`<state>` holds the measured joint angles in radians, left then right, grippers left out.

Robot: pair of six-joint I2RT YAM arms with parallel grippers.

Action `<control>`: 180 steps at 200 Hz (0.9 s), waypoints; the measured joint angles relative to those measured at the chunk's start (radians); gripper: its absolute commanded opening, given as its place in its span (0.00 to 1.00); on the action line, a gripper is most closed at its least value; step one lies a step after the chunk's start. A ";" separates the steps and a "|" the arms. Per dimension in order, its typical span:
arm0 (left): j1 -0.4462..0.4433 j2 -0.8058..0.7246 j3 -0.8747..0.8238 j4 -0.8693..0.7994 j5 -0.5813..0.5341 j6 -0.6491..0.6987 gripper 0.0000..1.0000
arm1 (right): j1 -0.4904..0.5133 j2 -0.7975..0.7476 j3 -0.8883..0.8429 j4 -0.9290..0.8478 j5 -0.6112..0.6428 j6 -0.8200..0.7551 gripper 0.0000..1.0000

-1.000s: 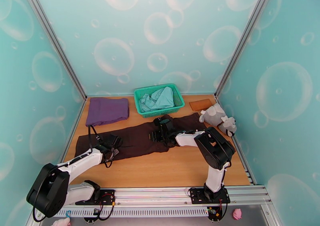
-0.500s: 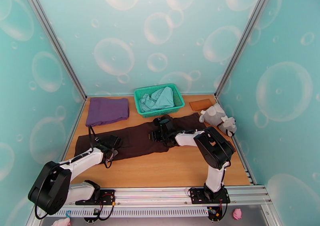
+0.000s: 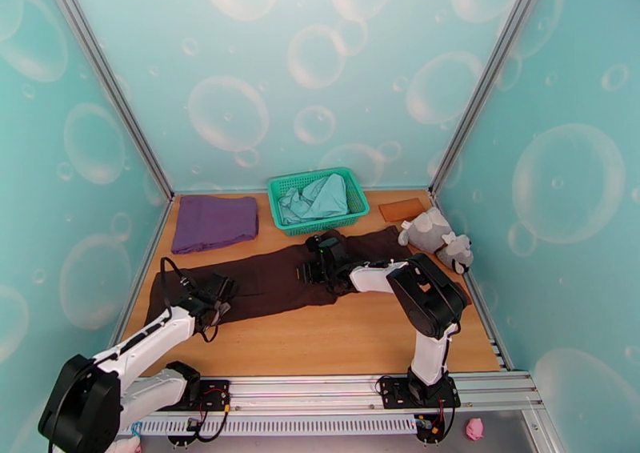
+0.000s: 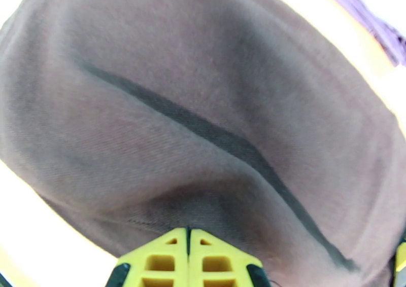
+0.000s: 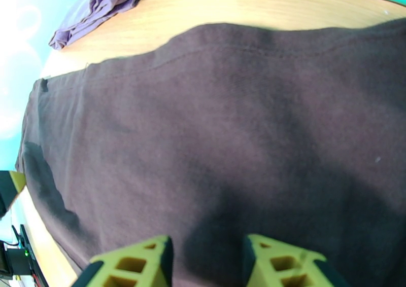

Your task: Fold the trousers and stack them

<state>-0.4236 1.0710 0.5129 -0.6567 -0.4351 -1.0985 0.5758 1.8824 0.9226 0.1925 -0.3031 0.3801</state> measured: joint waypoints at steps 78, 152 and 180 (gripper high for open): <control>0.000 -0.184 -0.037 -0.089 0.042 -0.056 0.00 | -0.003 0.014 0.007 0.018 -0.019 0.000 0.43; -0.020 -0.406 -0.024 -0.262 0.076 -0.172 0.07 | -0.010 0.026 0.014 0.029 -0.029 0.001 0.43; -0.043 -0.391 -0.023 -0.282 0.072 -0.181 0.99 | -0.011 0.026 0.014 0.029 -0.030 0.000 0.43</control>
<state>-0.4664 0.6796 0.4900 -0.9386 -0.3626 -1.2797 0.5652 1.9079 0.9371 0.2218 -0.3328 0.3805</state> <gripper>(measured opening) 0.265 0.427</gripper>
